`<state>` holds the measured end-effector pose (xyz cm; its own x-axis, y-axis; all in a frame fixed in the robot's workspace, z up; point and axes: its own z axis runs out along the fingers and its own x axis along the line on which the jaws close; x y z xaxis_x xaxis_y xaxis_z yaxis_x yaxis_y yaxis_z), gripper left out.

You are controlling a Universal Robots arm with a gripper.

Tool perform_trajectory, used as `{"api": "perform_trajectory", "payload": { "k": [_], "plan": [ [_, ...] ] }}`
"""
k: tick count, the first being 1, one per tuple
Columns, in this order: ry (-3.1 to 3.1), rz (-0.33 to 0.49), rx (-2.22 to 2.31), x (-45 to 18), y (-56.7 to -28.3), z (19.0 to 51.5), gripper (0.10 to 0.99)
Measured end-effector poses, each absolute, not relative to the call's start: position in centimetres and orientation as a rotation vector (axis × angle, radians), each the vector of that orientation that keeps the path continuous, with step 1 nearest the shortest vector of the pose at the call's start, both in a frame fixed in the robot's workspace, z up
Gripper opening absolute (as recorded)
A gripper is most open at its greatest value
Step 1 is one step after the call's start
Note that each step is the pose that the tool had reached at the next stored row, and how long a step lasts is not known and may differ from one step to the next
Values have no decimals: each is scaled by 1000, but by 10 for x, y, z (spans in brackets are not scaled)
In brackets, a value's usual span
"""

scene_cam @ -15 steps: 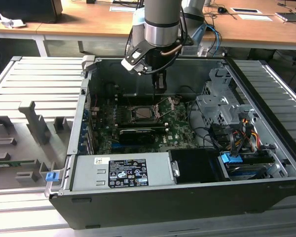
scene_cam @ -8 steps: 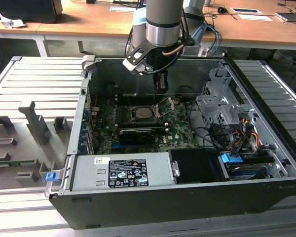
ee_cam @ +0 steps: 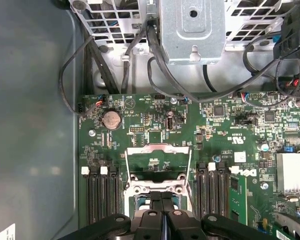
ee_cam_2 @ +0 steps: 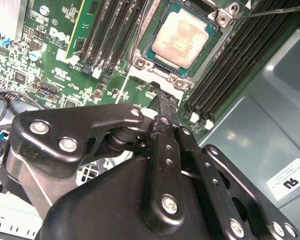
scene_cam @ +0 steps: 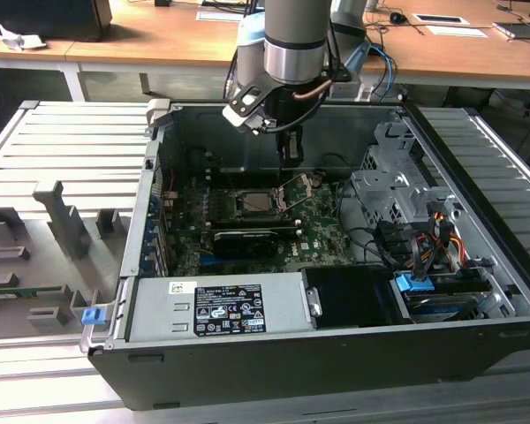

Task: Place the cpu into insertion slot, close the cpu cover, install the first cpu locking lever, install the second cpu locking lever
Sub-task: 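Close the cpu cover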

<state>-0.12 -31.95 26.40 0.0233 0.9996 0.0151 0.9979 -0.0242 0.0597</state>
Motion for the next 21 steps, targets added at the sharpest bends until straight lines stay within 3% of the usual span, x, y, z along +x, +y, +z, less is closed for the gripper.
{"api": "perform_trajectory", "payload": {
  "k": [21],
  "plan": [
    [2187,81,2210,24,-319,259,106]
  ]
}}
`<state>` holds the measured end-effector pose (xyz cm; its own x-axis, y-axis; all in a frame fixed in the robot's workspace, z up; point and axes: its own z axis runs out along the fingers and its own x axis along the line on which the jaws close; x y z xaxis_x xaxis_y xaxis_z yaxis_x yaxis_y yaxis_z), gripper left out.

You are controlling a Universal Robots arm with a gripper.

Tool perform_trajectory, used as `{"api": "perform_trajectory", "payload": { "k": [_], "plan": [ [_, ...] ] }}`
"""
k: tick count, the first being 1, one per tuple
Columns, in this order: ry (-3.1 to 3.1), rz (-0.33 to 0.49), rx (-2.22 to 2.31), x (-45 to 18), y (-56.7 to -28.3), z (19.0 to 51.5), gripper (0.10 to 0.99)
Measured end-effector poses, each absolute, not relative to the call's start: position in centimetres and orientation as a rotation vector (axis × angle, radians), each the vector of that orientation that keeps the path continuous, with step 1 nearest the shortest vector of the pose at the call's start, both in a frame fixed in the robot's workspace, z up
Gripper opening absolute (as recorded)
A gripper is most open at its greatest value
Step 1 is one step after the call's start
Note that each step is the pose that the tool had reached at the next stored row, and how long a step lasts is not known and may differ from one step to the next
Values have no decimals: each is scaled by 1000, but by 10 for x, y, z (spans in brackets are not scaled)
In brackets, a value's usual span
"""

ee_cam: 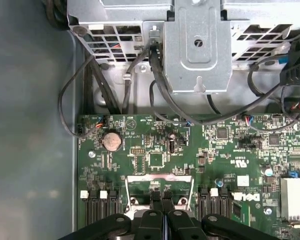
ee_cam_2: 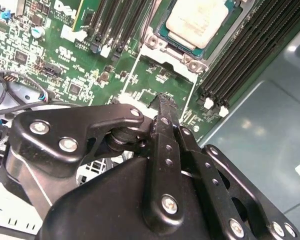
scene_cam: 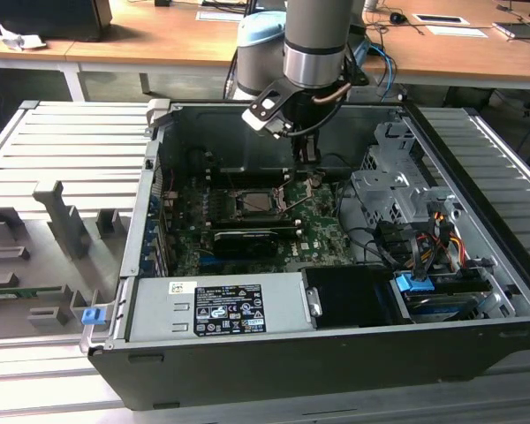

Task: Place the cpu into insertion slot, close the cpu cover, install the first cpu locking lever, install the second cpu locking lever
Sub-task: 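Close the cpu cover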

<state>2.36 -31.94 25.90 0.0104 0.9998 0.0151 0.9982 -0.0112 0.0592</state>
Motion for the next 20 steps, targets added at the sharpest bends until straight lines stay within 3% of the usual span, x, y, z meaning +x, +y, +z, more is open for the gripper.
{"api": "perform_trajectory", "payload": {
  "k": [20],
  "plan": [
    [2187,82,2210,39,-319,258,106]
  ]
}}
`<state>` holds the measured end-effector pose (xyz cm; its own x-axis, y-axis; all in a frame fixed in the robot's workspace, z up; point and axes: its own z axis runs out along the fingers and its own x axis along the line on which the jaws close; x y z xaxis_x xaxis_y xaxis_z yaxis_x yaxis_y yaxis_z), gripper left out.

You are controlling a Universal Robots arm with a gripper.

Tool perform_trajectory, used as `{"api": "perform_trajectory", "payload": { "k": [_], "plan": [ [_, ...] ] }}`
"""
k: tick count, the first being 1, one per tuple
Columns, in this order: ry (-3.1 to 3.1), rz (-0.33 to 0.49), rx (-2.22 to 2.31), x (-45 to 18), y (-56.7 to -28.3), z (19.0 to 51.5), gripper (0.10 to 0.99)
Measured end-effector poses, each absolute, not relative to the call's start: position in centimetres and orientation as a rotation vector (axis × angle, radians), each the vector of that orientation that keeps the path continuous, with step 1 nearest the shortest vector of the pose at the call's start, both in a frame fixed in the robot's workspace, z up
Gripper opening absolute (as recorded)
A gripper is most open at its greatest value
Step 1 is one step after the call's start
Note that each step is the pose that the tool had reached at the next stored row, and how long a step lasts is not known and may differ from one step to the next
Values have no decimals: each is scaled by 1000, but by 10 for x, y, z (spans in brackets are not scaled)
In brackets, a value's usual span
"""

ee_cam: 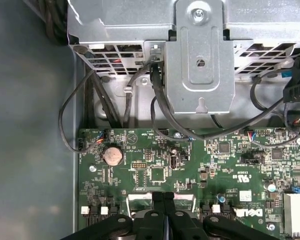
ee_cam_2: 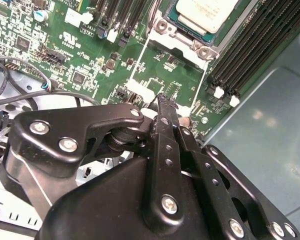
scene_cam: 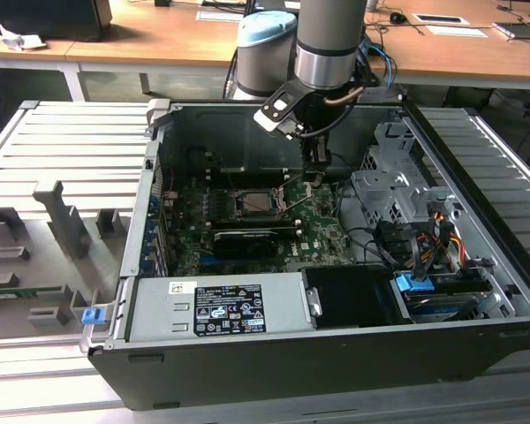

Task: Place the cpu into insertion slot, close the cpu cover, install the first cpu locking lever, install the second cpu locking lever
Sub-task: 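Close the cpu cover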

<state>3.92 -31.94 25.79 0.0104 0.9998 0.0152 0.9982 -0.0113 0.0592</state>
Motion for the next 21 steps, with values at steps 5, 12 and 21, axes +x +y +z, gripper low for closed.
{"api": "perform_trajectory", "payload": {
  "k": [5,12,21],
  "plan": [
    [2187,81,2210,42,-319,258,106],
    [2189,76,2213,51,-319,257,106],
    [2194,73,2212,64,-319,245,106]
  ]
}}
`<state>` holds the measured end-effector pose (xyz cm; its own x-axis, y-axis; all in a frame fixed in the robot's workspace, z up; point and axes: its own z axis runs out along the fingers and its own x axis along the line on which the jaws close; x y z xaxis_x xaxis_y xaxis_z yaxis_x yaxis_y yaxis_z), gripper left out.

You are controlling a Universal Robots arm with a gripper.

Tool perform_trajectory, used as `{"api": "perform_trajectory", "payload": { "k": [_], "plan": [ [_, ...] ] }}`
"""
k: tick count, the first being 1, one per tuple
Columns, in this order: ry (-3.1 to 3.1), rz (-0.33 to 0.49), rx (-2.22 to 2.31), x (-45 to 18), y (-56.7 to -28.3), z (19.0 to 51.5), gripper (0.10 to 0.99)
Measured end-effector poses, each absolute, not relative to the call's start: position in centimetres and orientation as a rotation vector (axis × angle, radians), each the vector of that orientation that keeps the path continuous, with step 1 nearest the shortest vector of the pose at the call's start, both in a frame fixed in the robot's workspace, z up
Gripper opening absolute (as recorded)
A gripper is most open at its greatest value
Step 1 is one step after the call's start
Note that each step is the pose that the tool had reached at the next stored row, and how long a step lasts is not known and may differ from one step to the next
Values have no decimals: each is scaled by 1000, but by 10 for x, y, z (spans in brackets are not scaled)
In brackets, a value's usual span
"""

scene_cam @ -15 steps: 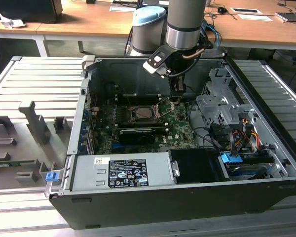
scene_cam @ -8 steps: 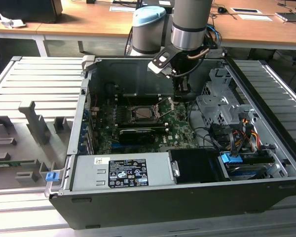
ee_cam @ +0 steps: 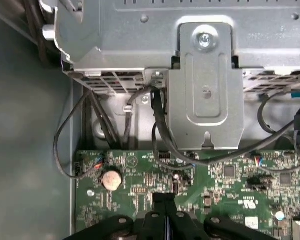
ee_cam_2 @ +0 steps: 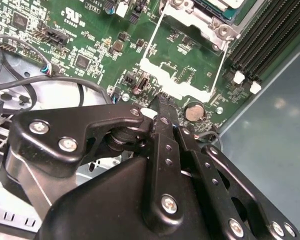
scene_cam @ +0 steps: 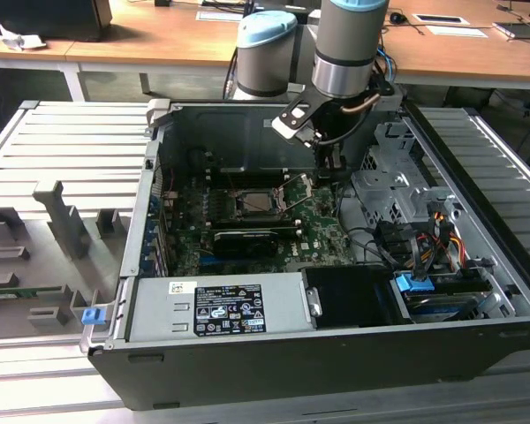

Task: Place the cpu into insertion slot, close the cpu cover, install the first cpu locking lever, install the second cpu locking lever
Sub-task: 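Close the cpu cover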

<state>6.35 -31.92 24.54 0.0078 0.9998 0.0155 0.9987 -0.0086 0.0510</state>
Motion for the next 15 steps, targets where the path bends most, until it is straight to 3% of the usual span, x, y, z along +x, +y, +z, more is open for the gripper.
{"api": "perform_trajectory", "payload": {
  "k": [15],
  "plan": [
    [2212,33,2231,62,-319,245,106]
  ]
}}
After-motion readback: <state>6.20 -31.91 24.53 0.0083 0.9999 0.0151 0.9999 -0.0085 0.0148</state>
